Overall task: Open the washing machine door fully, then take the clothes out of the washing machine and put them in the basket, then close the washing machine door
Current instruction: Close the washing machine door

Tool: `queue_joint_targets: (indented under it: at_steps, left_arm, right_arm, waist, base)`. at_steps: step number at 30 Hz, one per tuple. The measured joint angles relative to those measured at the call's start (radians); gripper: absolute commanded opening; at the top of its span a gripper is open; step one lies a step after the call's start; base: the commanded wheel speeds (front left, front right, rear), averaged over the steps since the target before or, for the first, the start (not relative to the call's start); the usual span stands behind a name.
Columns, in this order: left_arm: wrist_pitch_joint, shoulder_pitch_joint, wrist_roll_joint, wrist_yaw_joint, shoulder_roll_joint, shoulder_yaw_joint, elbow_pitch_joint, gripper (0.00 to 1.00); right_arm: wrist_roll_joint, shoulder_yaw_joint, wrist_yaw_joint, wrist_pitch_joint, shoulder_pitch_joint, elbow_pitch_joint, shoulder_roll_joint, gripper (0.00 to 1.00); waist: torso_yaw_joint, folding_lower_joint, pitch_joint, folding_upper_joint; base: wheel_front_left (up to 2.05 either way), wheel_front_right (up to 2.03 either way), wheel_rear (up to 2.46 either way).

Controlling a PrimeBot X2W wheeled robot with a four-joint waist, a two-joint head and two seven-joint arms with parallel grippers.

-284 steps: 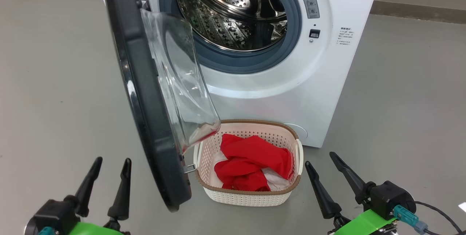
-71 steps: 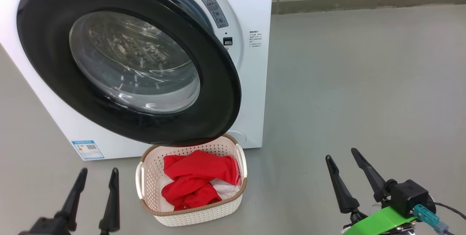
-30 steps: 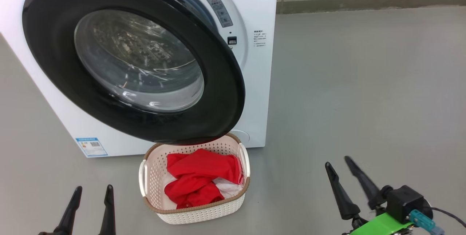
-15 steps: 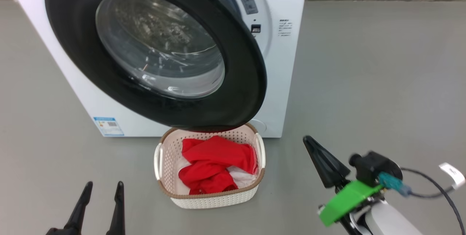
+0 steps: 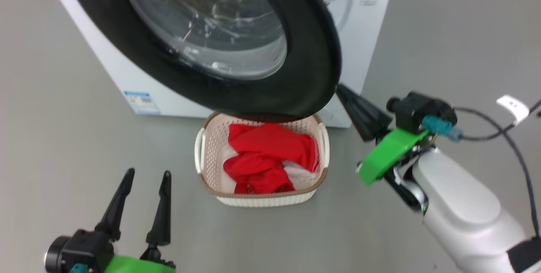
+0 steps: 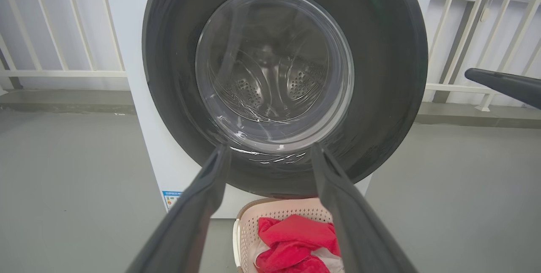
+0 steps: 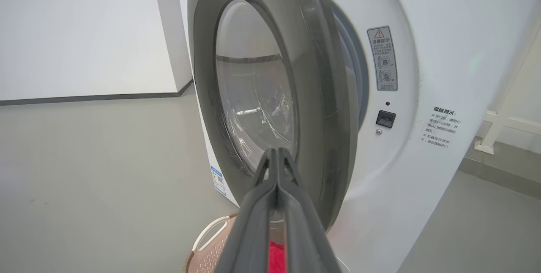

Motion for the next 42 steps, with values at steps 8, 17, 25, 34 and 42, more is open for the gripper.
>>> queue_joint_targets:
  at_steps: [8,17,25,34,42]
  left_arm:
    - [0.0,-0.063,-0.01,-0.001,-0.003,-0.026,0.001,1.0]
    - [0.0,-0.126,-0.02,-0.001,-0.007,-0.041,0.005,1.0]
    - [-0.001,-0.145,-0.037,-0.001,-0.008,-0.059,0.022,1.0]
    - [-0.001,-0.173,-0.056,-0.001,-0.007,-0.084,0.023,1.0]
    - [-0.001,-0.196,-0.072,-0.001,-0.007,-0.091,-0.005,1.0]
  right_arm:
    - [0.046,0.042,0.0,0.0,-0.141,0.029,-0.036,0.0]
    - [0.055,0.008,0.004,0.0,-0.25,0.047,-0.069,0.0]
    - [0.056,-0.001,0.007,0.0,-0.296,0.068,-0.073,0.0]
    - [0.056,-0.071,0.008,0.0,-0.418,0.153,-0.106,0.0]
    - [0.065,-0.246,0.018,-0.012,-0.502,0.202,-0.117,0.0]
  waist:
    - [0.055,0.0001,0.098,0.0]
    - [0.106,0.0,0.201,0.0]
    - [0.135,0.0,0.242,0.0]
    - [0.166,0.0,0.28,0.0]
    - [0.186,0.0,0.325,0.0]
  base:
    - [0.0,0.0,0.0]
    - [0.0,0.0,0.0]
    - [0.0,0.0,0.0]
    - [0.0,0.0,0.0]
    - [0.0,0.0,0.0]
